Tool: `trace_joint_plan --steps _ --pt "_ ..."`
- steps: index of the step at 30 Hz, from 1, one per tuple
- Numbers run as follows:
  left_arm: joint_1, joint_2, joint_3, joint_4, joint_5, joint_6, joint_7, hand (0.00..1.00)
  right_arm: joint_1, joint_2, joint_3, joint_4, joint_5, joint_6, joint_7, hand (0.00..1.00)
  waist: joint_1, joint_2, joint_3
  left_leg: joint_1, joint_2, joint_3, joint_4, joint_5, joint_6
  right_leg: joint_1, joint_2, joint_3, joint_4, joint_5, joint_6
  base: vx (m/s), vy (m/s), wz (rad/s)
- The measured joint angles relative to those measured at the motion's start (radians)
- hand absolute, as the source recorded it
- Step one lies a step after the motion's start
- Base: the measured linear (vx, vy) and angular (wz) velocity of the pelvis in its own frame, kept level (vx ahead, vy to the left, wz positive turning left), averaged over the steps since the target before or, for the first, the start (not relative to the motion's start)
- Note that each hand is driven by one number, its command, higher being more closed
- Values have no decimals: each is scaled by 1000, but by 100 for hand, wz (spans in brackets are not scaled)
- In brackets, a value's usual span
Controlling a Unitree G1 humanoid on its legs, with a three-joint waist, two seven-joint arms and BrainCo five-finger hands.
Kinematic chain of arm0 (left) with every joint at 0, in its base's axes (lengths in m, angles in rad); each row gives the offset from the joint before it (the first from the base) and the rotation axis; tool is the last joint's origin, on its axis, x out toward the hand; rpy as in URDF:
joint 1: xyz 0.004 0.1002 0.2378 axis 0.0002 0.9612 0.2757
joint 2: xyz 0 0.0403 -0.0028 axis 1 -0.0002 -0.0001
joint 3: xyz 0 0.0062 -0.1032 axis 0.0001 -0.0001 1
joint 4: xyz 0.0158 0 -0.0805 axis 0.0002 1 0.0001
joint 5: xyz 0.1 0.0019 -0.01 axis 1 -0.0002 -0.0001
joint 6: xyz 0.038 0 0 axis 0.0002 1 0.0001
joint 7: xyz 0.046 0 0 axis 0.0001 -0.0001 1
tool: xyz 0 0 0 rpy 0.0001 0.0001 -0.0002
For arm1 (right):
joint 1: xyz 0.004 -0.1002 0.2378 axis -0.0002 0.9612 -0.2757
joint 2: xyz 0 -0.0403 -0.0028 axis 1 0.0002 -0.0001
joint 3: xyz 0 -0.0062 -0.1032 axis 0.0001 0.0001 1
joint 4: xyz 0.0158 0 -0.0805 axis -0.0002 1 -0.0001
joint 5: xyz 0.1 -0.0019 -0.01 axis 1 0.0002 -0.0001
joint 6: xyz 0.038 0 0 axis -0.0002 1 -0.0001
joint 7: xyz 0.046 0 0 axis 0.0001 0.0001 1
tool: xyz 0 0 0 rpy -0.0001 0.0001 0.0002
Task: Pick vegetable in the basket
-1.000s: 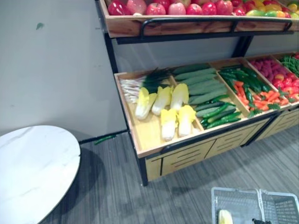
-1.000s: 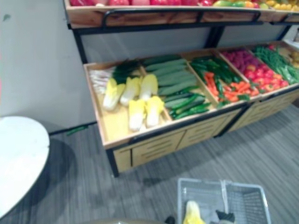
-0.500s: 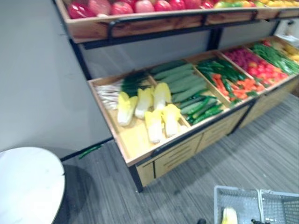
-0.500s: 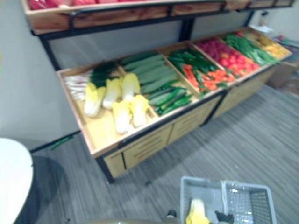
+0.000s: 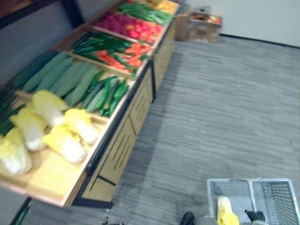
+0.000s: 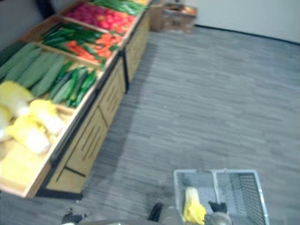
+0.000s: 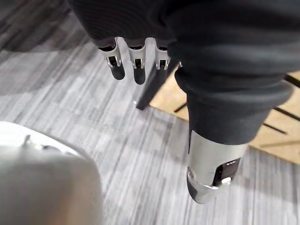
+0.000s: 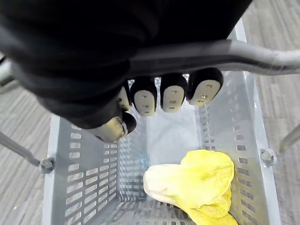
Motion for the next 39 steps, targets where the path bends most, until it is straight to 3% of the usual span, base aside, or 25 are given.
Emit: trace_joint_plan --steps 1,3,5,6,7,8,10,12,15,16,17,18,19,21,24,25,32,39 --pt "-23 -3 0 9 -1 1 0 0 4 3 5 0 0 3 8 100 -7 14 4 0 26 4 36 3 -2 8 32 17 -40 14 -5 -118 -76 -70" --pt "-23 -6 0 13 -1 2 1 0 30 11 24 -2 0 7 13 100 -28 9 9 13 70 -10 92 11 2 52 71 25 -86 20 -10 -118 -84 -26" --pt "-23 -10 1 19 -3 1 2 0 60 17 42 -7 0 7 13 100 -26 4 12 30 138 -14 191 20 8 89 107 47 -125 20 -11 -54 -62 -33" --pt "-25 -9 0 15 -4 0 2 0 66 18 59 -16 -5 7 13 100 -25 11 10 31 176 -42 266 46 8 101 124 76 -145 20 -11 -43 -54 -69" --pt "-24 -10 0 7 -8 -2 2 0 65 17 82 -30 -10 6 13 100 -19 -8 21 -5 194 -127 339 77 7 102 127 124 -160 27 -22 -46 -62 -82" --pt "-24 -9 1 6 -14 -9 4 0 56 16 93 -31 -11 3 13 100 -17 -10 25 -31 189 -199 360 64 -7 102 125 147 -166 30 -18 -21 -31 -104" --pt "-22 -8 -7 -1 -45 -30 12 0 22 10 114 -32 -11 -6 12 100 -18 -12 37 -124 63 -529 344 -1 -38 110 105 227 -174 47 1 -8 12 -104" --pt "-11 -9 -21 -9 -52 -39 15 0 21 9 115 -34 -9 -9 12 100 -17 -10 38 -143 -42 -716 232 -24 -47 124 96 275 -173 56 2 23 63 -82" --pt "-7 -8 -41 -14 -46 -43 14 0 17 4 123 -66 -7 -9 13 100 -5 11 49 -162 -131 -947 -1 -30 -57 111 112 346 -179 65 25 -6 147 -78" --pt "-7 -7 -44 -15 -42 -44 13 0 18 1 129 -73 -6 -10 14 100 -1 17 53 -164 -139 -976 -46 -27 -53 108 118 359 -187 71 33 24 244 -84" --pt "-5 -9 -55 -12 -38 -44 11 0 21 -10 131 -82 1 -18 13 100 7 34 53 -163 -140 -996 -135 16 -37 96 127 375 -191 79 45 47 232 -62" --pt "-5 -8 -61 -9 -33 -43 8 0 22 -14 129 -86 2 -21 13 100 6 51 53 -159 -139 -997 -166 57 -44 96 127 378 -191 84 52 67 248 -51" --pt "-6 -6 -63 -4 -26 -38 7 0 23 -9 126 -86 3 -21 14 100 4 50 52 -154 -151 -993 -175 59 -39 97 115 381 -192 89 61 81 211 -2" --pt "-7 15 -105 2 1 -39 -4 0 61 3 107 -110 33 -25 15 100 0 33 46 -153 -198 -993 -206 64 -20 98 72 373 -205 105 84 111 245 19" --pt "5 24 -129 10 8 -37 -9 0 81 4 105 -110 39 -25 16 100 5 23 42 -134 -234 -976 -229 65 -13 102 38 378 -205 117 90 140 208 2" --pt "63 66 -204 47 8 -37 -10 0 77 19 110 -62 46 -25 34 100 11 0 -15 -73 -265 -967 -294 85 18 153 29 385 -278 163 109 32 40 -2" --pt "63 66 -195 47 4 -37 -11 0 80 21 110 -62 57 -24 34 100 14 0 -15 -75 -262 -969 -299 85 18 164 35 375 -303 169 110 5 -2 2" --pt "59 51 -155 45 -68 -38 -29 0 76 23 75 -59 169 -23 18 100 24 12 -22 -86 -250 -987 -313 86 17 165 46 324 -313 170 112 45 -12 10"
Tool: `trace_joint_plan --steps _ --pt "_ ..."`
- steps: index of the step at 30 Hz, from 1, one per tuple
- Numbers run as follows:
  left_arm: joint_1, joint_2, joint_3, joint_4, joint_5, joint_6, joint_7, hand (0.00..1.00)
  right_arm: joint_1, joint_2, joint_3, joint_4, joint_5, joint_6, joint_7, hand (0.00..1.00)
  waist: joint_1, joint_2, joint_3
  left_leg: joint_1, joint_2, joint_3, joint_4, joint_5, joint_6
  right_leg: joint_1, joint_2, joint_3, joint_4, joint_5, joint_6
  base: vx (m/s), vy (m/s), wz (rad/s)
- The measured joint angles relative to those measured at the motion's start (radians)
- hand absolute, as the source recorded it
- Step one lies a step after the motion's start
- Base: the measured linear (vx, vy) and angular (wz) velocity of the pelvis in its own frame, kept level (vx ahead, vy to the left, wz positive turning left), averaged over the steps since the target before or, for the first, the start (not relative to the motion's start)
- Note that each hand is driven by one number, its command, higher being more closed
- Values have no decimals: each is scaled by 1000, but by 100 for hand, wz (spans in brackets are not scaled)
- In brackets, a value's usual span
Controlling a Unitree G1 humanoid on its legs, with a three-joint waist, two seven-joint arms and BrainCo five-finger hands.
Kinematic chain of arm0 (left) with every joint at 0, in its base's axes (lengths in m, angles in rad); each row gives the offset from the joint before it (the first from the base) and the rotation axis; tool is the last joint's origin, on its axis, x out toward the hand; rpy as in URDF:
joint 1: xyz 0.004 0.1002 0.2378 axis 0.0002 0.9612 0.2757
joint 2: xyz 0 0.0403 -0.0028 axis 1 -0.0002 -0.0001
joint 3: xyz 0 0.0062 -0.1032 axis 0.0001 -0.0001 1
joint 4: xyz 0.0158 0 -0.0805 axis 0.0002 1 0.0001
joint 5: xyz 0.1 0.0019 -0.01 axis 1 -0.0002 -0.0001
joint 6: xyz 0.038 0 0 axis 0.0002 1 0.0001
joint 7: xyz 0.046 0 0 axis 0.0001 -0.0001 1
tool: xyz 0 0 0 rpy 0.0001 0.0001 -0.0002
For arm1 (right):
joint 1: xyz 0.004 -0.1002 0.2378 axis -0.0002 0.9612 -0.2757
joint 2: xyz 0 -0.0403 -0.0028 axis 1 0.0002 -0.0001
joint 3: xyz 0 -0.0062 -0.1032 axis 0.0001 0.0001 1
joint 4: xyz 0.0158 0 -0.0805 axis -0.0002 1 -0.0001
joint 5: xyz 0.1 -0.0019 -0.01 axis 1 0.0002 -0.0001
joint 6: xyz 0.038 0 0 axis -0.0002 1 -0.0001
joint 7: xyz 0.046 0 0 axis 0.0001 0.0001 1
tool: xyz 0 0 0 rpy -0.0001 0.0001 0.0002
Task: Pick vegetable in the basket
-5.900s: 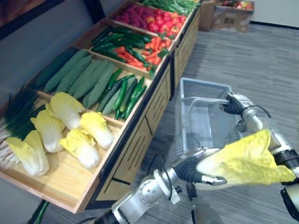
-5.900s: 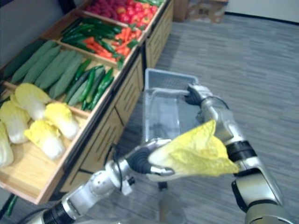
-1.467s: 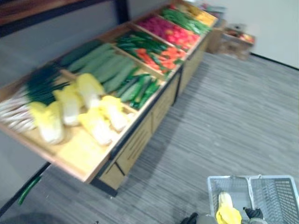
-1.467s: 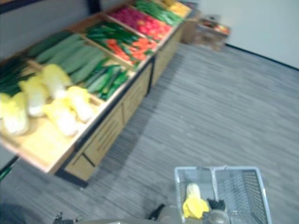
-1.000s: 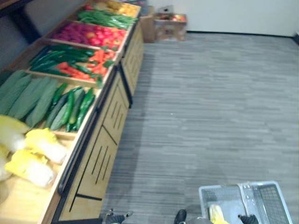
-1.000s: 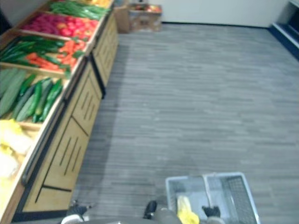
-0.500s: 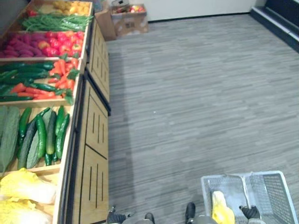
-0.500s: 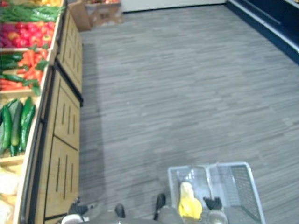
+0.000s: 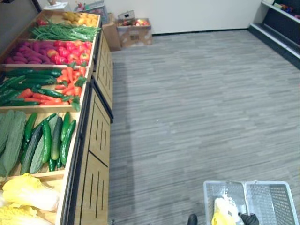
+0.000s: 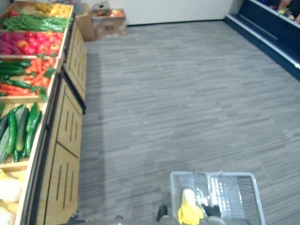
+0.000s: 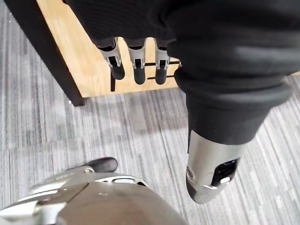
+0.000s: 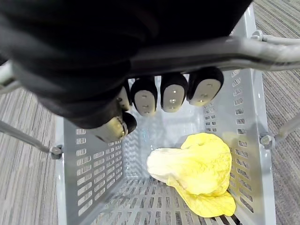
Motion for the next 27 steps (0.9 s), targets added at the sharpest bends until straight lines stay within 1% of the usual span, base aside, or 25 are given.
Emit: trace_joint_plan --steps 2,3,5,11,14,16,18,19,20,21,22,23,24,25,26,27 --pt "-7 -5 2 -1 -19 0 0 0 0 2 -21 1 33 0 -5 100 1 5 -3 -8 -1 -8 -3 1 -1 -6 -2 -16 0 0 0 38 2 12" --pt "-8 -10 14 -7 -36 0 -1 0 -8 10 -40 6 59 0 -6 100 6 6 -4 -7 -2 -6 -13 5 -6 -11 -2 -16 0 0 0 0 0 0" --pt "-11 -14 30 -8 -45 0 -1 0 -24 26 -48 13 74 0 -6 100 7 6 -3 -5 -2 -4 -17 7 -7 -11 -2 -16 0 0 0 0 0 0" --pt "-18 -20 37 -18 -34 -1 4 0 -56 63 -47 29 72 0 -3 100 7 4 -3 4 -8 20 -16 6 -8 -10 -11 -9 1 2 4 -13 12 -5" --pt "-18 -26 36 -24 -34 0 10 0 -84 64 -47 28 66 -1 -3 100 9 8 4 -1 -1 48 -7 7 -10 -43 -10 9 39 -3 -1 -43 -2 -24" --pt "-21 -27 34 -44 -34 -1 17 0 -106 64 -47 26 61 -3 -3 100 8 8 27 -5 4 58 9 1 -18 -70 -17 9 99 -37 -14 -76 -26 -16" --pt "-39 -27 34 -48 -35 -1 28 0 -106 67 -49 22 61 -7 -4 100 6 7 50 -6 18 53 25 -8 -33 -92 -25 -10 179 -101 -30 -76 -56 17" --pt "-40 -26 34 -48 -35 -1 30 0 -106 71 -55 21 61 -7 -4 100 6 6 52 -7 23 52 28 -15 -43 -99 -27 -17 200 -117 -38 -43 -86 21" --pt "-41 -24 38 -48 -37 0 33 0 -105 87 -81 16 62 -11 -4 100 5 1 56 -20 37 52 52 -28 -61 -104 -27 -33 238 -145 -45 -15 -161 31" --pt "-45 -20 43 -48 -41 0 36 0 -99 96 -89 16 62 -20 -5 100 4 0 59 -43 68 63 105 -60 -80 -106 -26 -62 272 -178 -52 -6 -145 37" --pt "-47 -21 49 -48 -42 0 37 0 -94 97 -89 15 63 -23 -5 100 4 2 61 -55 90 78 139 -74 -86 -105 -22 -74 288 -194 -58 36 -188 41" --pt "-48 -24 58 -48 -42 0 37 0 -93 95 -91 14 68 -23 -7 100 4 7 65 -61 118 88 182 -90 -105 -102 -16 -85 307 -218 -60 90 -151 28" --pt "-42 -25 62 -49 -42 0 39 0 -84 93 -92 4 69 -23 -12 100 11 8 67 -68 145 101 241 -86 -110 -97 -10 -85 329 -247 -64 136 -207 21" --pt "-36 -25 71 -60 -42 1 39 0 -87 91 -93 -3 69 -23 -20 100 13 4 78 -116 163 106 363 -72 -105 -87 -11 -87 340 -266 -70 122 -168 9" --pt "-33 -26 75 -69 -42 1 39 0 -92 86 -93 -3 69 -23 -26 100 14 2 85 -138 178 106 427 -60 -106 -74 -11 -87 339 -270 -72 127 -195 1" --pt "-21 -27 78 -87 -42 1 39 0 -95 64 -94 -3 69 -23 -34 100 18 3 93 -191 204 97 566 -22 -79 -46 -9 -81 326 -276 -80 174 -193 -9"
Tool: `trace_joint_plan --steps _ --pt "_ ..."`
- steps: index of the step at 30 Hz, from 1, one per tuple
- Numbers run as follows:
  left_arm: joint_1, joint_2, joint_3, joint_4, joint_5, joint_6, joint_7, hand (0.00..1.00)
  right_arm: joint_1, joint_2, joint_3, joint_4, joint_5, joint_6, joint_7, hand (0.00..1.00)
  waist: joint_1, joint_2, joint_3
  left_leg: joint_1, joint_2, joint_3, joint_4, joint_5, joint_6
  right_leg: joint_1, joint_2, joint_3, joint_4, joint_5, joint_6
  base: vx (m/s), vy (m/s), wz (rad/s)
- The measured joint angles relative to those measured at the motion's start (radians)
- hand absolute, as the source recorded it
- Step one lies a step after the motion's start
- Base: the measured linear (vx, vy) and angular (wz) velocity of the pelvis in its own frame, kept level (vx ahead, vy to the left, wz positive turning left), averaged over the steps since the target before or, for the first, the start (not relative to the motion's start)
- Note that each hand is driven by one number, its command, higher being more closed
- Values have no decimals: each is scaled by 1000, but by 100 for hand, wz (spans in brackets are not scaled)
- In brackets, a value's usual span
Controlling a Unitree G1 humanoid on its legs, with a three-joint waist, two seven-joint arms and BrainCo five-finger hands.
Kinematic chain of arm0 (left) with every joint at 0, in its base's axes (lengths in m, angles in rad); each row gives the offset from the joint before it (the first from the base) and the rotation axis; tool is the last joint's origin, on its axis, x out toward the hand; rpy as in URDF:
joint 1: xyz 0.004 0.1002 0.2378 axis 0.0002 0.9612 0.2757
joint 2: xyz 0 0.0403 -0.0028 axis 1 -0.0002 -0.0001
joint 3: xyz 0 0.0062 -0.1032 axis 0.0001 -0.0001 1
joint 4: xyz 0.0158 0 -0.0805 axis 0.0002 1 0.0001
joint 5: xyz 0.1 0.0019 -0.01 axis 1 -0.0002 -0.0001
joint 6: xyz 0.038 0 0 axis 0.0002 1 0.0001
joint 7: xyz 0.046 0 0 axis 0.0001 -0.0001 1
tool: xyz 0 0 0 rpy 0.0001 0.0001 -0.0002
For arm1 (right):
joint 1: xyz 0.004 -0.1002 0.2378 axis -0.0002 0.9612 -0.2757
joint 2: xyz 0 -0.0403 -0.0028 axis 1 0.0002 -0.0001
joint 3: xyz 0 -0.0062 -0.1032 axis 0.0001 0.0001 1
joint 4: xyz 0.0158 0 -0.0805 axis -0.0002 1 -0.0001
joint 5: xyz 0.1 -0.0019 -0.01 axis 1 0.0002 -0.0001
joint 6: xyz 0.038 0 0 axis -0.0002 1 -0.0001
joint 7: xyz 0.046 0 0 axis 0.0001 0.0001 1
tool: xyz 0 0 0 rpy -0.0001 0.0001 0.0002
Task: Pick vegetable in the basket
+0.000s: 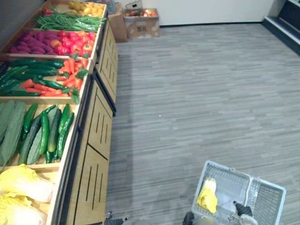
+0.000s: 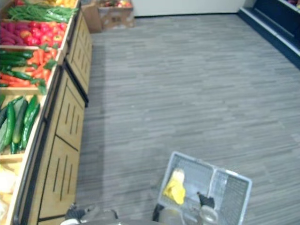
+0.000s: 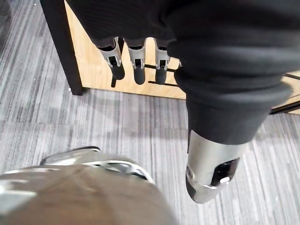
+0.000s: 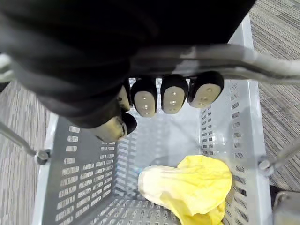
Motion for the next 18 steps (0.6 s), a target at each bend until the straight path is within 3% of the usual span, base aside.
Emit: trace_joint_plan --steps 1,3,6,9,11,12,14,16,17,18 --pt "4 0 -1 -8 0 0 1 0 0 -29 -1 1 -2 2 -4 100 11 -7 12 -62 7 -10 126 24 -7 37 0 11 -23 8 1 247 -170 -12" --pt "6 -5 -1 -9 -3 -1 1 0 -5 -78 -22 1 -2 11 -16 100 21 5 15 -118 -31 -49 144 -19 -10 74 -12 22 -54 10 4 286 -45 -17" --pt "16 -4 -2 -23 -5 -2 1 0 -55 -131 -43 3 -1 20 -18 100 22 8 15 -191 -111 -51 -70 -22 -4 94 -25 49 -104 18 15 267 39 -33" --pt "18 -4 -5 -26 -4 -2 -1 0 -79 -150 -58 0 -9 20 -17 100 34 13 18 -200 -165 -55 -434 112 27 147 -22 71 -161 19 34 312 114 -33" --pt "18 -5 -7 -27 -3 -2 -1 0 -83 -151 -47 -13 -10 20 -17 100 53 23 19 -221 -154 -52 -511 139 46 182 -18 97 -174 -4 71 455 233 -49" --pt "16 -2 -8 -27 -2 -1 -3 0 -84 -143 -29 -14 -10 20 -18 100 63 15 18 -220 -158 -37 -476 209 112 208 -34 123 -182 -16 84 446 236 -48" --pt "14 -4 -17 -46 0 -4 -4 0 -102 -127 10 -14 -10 20 -14 100 70 -16 20 -227 -178 -16 -427 200 118 191 -70 160 -151 5 74 426 207 -33" --pt "14 3 -18 -44 4 -2 -7 0 -111 -123 44 -14 -14 20 -6 100 72 -43 17 -238 -190 2 -358 155 153 159 -108 214 -84 35 82 523 246 -21" --pt "17 6 -3 -37 13 1 -8 0 -110 -122 54 -12 -27 20 1 100 71 -62 16 -221 -199 19 -300 96 181 131 -138 245 27 75 143 471 195 -10" --pt "21 8 -2 -37 18 1 -8 0 -109 -121 55 -10 -36 20 2 100 72 -65 17 -212 -197 21 -277 73 183 113 -142 252 85 96 169 482 187 -9"
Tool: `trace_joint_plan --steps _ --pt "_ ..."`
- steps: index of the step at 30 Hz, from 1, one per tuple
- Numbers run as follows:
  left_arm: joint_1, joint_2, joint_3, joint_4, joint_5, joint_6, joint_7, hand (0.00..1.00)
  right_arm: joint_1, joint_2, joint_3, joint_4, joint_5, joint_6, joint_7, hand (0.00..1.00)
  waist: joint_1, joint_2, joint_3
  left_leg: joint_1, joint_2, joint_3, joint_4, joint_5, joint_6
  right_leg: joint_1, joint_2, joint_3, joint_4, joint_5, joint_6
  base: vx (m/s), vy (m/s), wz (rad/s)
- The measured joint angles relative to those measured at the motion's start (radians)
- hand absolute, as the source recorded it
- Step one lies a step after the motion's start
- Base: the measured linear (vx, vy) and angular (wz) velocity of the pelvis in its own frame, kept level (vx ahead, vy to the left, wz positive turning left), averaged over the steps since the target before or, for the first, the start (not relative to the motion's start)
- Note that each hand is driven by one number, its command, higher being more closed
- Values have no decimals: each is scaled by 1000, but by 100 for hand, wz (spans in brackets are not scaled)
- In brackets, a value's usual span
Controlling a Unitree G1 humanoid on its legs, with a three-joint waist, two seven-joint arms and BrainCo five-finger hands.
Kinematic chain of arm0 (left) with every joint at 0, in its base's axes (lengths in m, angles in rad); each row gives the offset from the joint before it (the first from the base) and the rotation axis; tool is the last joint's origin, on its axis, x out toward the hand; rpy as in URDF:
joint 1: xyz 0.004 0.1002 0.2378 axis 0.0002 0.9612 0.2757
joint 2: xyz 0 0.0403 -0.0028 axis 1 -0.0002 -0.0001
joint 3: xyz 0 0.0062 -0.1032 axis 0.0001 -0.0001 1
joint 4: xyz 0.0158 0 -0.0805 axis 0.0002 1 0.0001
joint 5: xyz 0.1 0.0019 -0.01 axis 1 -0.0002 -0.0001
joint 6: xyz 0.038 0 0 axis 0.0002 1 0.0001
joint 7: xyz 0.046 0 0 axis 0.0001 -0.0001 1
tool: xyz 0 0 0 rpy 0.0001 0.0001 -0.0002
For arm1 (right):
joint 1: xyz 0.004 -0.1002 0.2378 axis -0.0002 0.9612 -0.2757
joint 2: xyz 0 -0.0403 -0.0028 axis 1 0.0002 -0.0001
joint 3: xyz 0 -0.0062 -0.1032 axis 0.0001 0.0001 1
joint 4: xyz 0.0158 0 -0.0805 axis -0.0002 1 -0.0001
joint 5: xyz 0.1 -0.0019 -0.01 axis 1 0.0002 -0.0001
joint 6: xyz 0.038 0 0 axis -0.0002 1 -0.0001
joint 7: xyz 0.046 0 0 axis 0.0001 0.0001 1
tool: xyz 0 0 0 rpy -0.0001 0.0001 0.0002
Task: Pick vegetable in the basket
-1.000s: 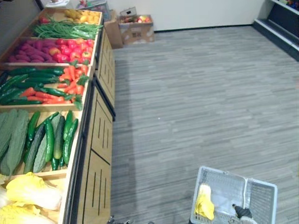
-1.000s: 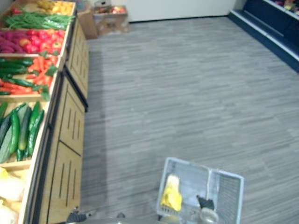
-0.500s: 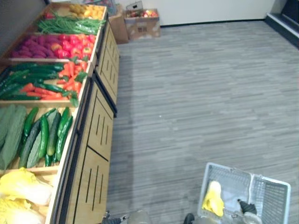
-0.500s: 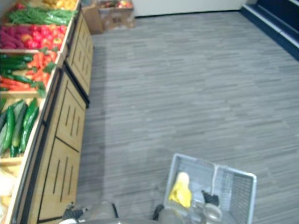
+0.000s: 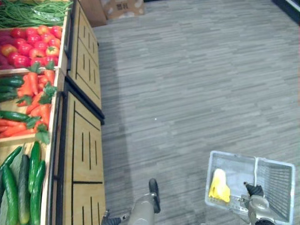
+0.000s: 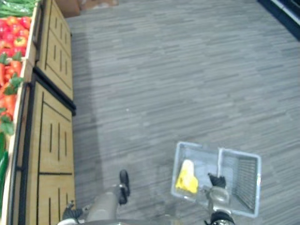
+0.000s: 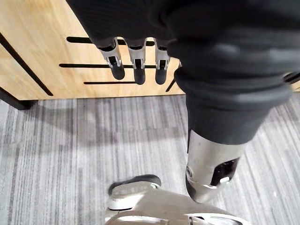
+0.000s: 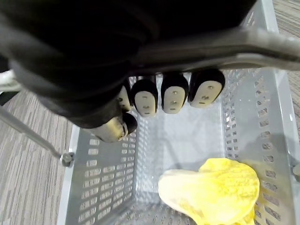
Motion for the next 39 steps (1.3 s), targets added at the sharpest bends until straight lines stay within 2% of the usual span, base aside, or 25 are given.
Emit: trace_joint_plan --steps 2,3,4,6,7,9,11,13,15,16,17,18,21,22,23,25,28,29,31,32,33,34,36,38,39 --pt "15 13 -3 -2 30 0 -2 0 2 9 9 2 -7 0 3 100 -3 -5 -2 33 10 5 70 -79 13 -73 -21 20 222 104 47 413 177 1" --pt "19 27 -11 -2 31 0 -4 0 17 14 24 3 -10 -1 3 100 -6 -5 -3 69 17 2 97 -139 13 -132 -28 45 373 245 91 549 229 13" --pt "19 36 -17 -3 31 0 -5 0 27 16 35 3 -13 -1 4 100 -11 -4 -3 87 21 -7 102 -160 18 -162 -31 57 452 315 115 440 145 24" --pt "15 69 -43 -19 30 -1 -8 0 9 34 41 4 -12 -1 8 100 -24 -10 4 169 17 -19 96 -189 28 -318 -37 55 765 224 98 499 96 19" --pt "16 69 -47 -27 30 0 -8 0 5 34 39 0 -12 -4 7 100 -27 2 10 228 16 -21 59 -189 28 -354 -30 32 808 174 60 323 28 4" --pt "15 69 -51 -51 29 -2 -7 0 11 29 33 -28 -12 -25 6 100 -36 22 12 334 7 -47 -29 -192 23 -406 -17 -41 779 89 -6 365 -37 22" --pt "0 72 -58 -68 28 -3 -7 0 6 21 30 -52 -12 -34 5 100 -58 36 17 387 1 -96 -74 -212 -4 -442 -11 -106 601 15 -52 388 -133 63" --pt "-32 63 -59 -69 28 -3 -7 0 20 8 0 -63 -12 -36 3 100 -70 38 18 417 10 -157 -77 -240 -40 -444 14 -100 162 26 -46 344 -245 90" --pt "-43 58 -59 -65 28 -3 -7 0 22 9 -20 -64 -12 -24 1 100 -70 17 20 447 27 -198 -75 -271 -88 -437 15 -49 -92 90 -40 428 -354 81" --pt "-43 58 -58 -58 28 -3 -7 0 28 11 -30 -64 -12 -19 1 100 -66 15 21 464 38 -219 -77 -292 -118 -425 13 -32 -161 107 -30 556 -498 74" --pt "-43 59 -57 -39 29 -2 -7 0 36 14 -54 -62 -12 -15 -3 100 -61 25 24 487 60 -243 -81 -317 -141 -420 14 -34 -133 193 -19 447 -407 71" --pt "-43 37 -55 -6 29 -1 -8 0 33 13 -88 -62 -12 -10 -10 100 -62 48 19 506 93 -269 -81 -332 -146 -444 33 -46 -19 187 -34 346 -302 54" --pt "-31 -20 -55 33 28 -2 -10 0 31 13 -127 -64 -12 -8 -18 100 -56 78 12 517 137 -297 -15 -255 -168 -461 33 -84 182 6 -90 520 -379 33" --pt "-31 -17 -52 37 28 -2 -9 0 34 13 -127 -64 -13 -8 -18 100 -57 83 9 499 145 -305 33 -237 -177 -449 33 -100 198 -10 -96 511 -374 61" --pt "-31 -12 -48 43 27 0 -7 0 39 12 -126 -55 -12 -2 -19 100 -67 84 11 390 179 -322 252 -155 -228 -397 33 -144 198 -53 -109 409 -279 53" --pt "-34 -11 -46 46 26 3 -8 0 36 12 -124 -41 -12 2 -19 100 -67 78 16 301 210 -314 413 -84 -251 -344 38 -171 159 -66 -121 340 -180 48" --pt "-39 -5 -28 25 7 4 -2 0 53 12 -127 -4 -4 10 -37 100 -61 66 24 128 249 -143 595 -157 -179 -173 35 -259 10 -63 -116 361 -95 71" --pt "-40 -6 -23 6 -4 3 -1 0 62 11 -127 6 -3 13 -44 100 -60 62 25 67 245 -71 569 -176 -143 -109 29 -308 -49 -51 -96 359 -12 98" --pt "-54 -5 -20 -1 -14 5 1 0 73 10 -135 8 0 18 -48 100 -60 59 25 -8 207 13 436 -177 -118 -41 22 -382 -122 -36 -71 345 52 94" --pt "-57 -7 -21 0 -14 6 4 0 72 9 -145 9 -1 18 -49 100 -57 60 24 -34 171 39 319 -159 -106 -15 20 -412 -150 -28 -55 373 144 77" --pt "-55 -14 -21 1 -13 6 7 0 62 8 -169 10 -1 19 -49 100 -49 63 23 -44 97 44 69 -66 -85 19 17 -442 -187 -20 -39 473 231 58" --pt "-47 -13 -20 9 -13 8 8 0 53 16 -184 11 -1 19 -49 100 -41 55 23 -26 60 30 -46 73 -44 35 7 -446 -199 -20 -35 429 223 33" --pt "-46 -3 -14 -6 -13 17 11 0 47 59 -183 -17 6 18 -51 100 -30 18 12 12 -12 42 -122 99 13 43 -21 -451 -220 7 -28 462 165 42" --pt "-52 -1 2 -29 -12 19 11 0 27 84 -178 -33 6 19 -49 100 -22 6 15 -34 6 58 7 46 41 72 -20 -424 -262 98 -16 415 113 29" --pt "-45 -1 8 -25 -9 19 10 0 8 99 -150 -33 3 19 -41 100 3 2 17 -59 55 95 162 20 52 104 -19 -380 -267 164 -10 308 98 -34"
